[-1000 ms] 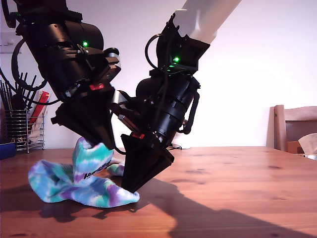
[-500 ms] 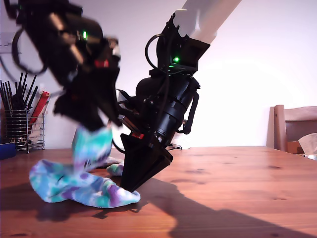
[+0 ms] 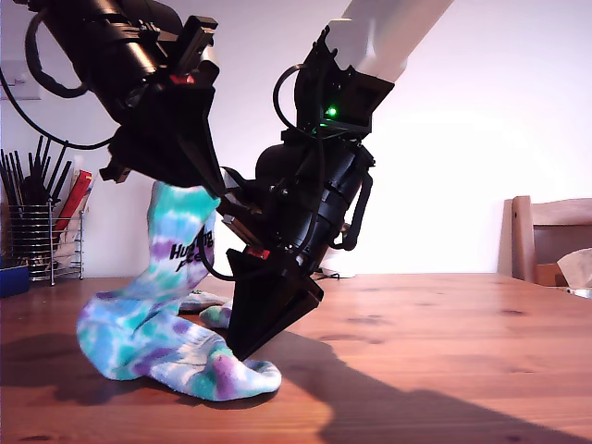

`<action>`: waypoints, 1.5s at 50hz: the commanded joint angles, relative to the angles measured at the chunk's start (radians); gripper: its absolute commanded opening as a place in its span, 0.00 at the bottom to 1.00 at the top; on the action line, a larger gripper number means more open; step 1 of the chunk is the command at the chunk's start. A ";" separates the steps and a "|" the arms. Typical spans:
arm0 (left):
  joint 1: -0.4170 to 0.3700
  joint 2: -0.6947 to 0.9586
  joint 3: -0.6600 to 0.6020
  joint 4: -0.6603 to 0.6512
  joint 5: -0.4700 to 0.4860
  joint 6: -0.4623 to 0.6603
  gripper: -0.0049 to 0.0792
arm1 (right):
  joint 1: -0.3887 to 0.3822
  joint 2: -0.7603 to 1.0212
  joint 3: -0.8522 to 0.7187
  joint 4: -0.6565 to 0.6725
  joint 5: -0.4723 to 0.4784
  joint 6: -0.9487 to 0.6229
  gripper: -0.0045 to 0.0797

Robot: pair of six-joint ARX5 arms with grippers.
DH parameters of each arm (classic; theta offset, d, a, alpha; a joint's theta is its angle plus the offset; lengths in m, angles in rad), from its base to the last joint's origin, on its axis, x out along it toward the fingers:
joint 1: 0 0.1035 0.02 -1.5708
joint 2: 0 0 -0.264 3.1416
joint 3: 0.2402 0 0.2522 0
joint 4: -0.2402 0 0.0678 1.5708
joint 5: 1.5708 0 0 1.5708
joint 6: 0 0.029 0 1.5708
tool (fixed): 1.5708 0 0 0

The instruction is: Fold the socks in front of you. After folding them, place them to the right side.

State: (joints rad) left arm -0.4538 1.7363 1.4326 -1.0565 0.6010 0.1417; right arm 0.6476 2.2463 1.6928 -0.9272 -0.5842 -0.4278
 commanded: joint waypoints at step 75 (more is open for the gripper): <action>-0.136 -0.004 0.138 -0.120 -0.308 -0.213 0.61 | 0.004 0.019 -0.017 0.089 -0.001 -0.025 0.04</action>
State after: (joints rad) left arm -0.5846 1.7359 1.5818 -1.1854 0.3111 -0.0692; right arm 0.6476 2.2463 1.6928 -0.8413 -0.5842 -0.4465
